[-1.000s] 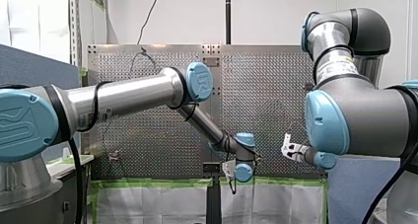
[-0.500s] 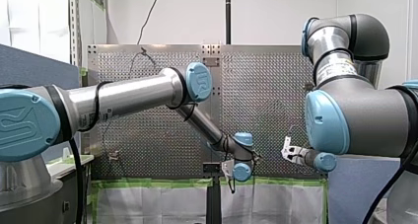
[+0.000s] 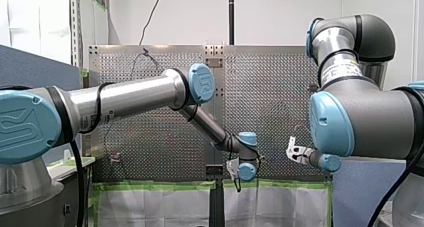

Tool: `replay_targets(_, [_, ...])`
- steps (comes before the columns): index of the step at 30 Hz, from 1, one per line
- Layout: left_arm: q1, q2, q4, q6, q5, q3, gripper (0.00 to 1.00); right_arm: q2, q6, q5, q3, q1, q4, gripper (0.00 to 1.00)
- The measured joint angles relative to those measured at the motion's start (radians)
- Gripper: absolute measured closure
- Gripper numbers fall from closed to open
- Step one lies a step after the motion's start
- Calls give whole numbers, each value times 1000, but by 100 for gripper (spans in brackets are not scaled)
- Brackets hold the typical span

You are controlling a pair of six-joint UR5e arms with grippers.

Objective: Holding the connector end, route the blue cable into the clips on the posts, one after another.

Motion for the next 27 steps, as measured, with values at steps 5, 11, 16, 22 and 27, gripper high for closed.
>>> replay_targets(5, [9, 0, 0, -1, 1, 18, 100, 0, -3, 0, -6, 6, 4, 100])
replay_targets(11, [23, -9, -3, -1, 5, 21, 100, 0, -6, 0, -12, 13, 9, 100])
replay_targets(16, [28, -29, -5, -4, 19, 21, 100, 0, -6, 0, -17, 19, 10, 100])
replay_targets(22, [29, -54, -6, -16, 38, 26, 100, 0, -6, 0, -25, 22, 11, 100])
replay_targets(27, [35, -57, -6, -36, 56, 37, 100, 0, -3, 1, -33, 21, 13, 100])
